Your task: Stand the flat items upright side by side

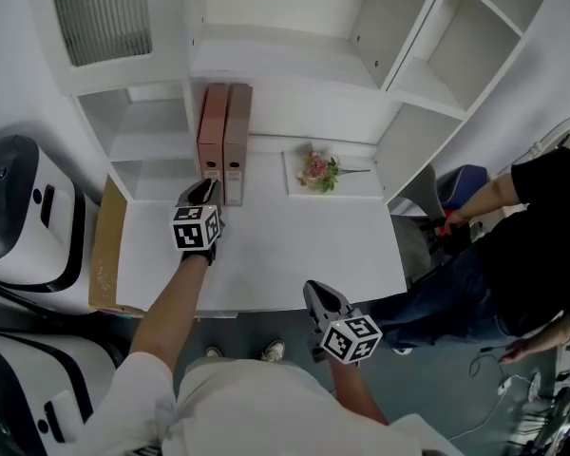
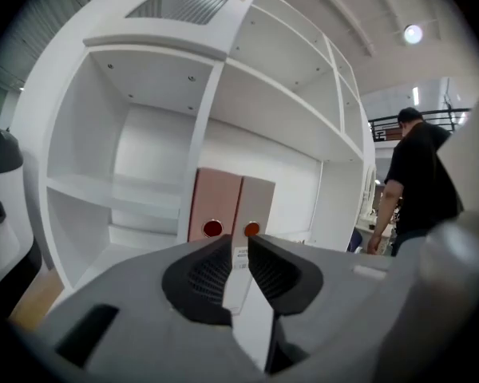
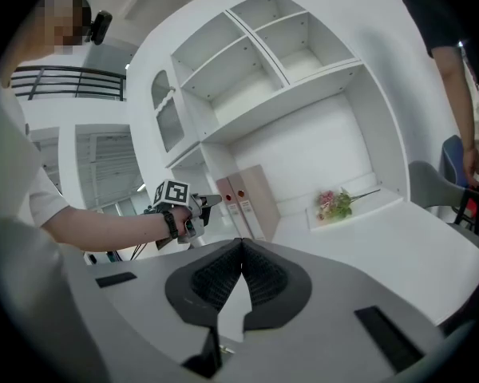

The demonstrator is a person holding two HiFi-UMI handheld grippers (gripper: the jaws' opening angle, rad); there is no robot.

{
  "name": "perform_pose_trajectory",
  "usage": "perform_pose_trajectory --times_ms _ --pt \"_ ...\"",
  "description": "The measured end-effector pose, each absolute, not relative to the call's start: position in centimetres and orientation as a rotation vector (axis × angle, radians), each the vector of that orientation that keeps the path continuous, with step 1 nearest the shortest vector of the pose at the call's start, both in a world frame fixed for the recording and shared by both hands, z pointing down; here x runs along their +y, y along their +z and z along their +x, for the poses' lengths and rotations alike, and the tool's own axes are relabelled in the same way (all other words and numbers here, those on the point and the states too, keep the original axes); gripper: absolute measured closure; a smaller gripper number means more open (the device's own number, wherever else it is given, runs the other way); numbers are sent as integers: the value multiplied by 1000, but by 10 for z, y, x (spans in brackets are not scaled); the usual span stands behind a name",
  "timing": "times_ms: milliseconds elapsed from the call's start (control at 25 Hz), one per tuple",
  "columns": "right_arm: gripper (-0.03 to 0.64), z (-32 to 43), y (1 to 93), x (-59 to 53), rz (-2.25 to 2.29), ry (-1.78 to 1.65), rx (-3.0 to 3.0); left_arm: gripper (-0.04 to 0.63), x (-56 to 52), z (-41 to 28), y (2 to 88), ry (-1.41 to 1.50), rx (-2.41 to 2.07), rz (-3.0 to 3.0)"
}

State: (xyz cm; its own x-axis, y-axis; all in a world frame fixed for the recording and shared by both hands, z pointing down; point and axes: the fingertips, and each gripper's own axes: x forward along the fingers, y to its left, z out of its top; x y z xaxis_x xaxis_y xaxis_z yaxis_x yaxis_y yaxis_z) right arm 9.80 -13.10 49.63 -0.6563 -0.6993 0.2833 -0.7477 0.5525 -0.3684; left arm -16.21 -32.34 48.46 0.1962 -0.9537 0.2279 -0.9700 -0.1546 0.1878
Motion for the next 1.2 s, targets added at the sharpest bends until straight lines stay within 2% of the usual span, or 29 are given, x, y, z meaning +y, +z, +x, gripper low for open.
perform_pose_trajectory --times_ms 160,360,680,960,1200 --pt "615 66 496 -135 1140 712 -2722 575 -288 -186 468 -19 -1799 2215" --pt "615 22 489 -145 1011 759 -2783 580 -223 -208 466 -48 -1723 2262" --pt "615 -43 450 -158 846 811 -2905 580 -154 -256 444 54 -1879 2328" --pt "615 -59 408 -163 841 640 -2995 580 -120 -291 392 23 -2026 2351" --pt "615 -39 384 -162 860 494 -3007 580 -101 -308 368 -51 -2077 2335"
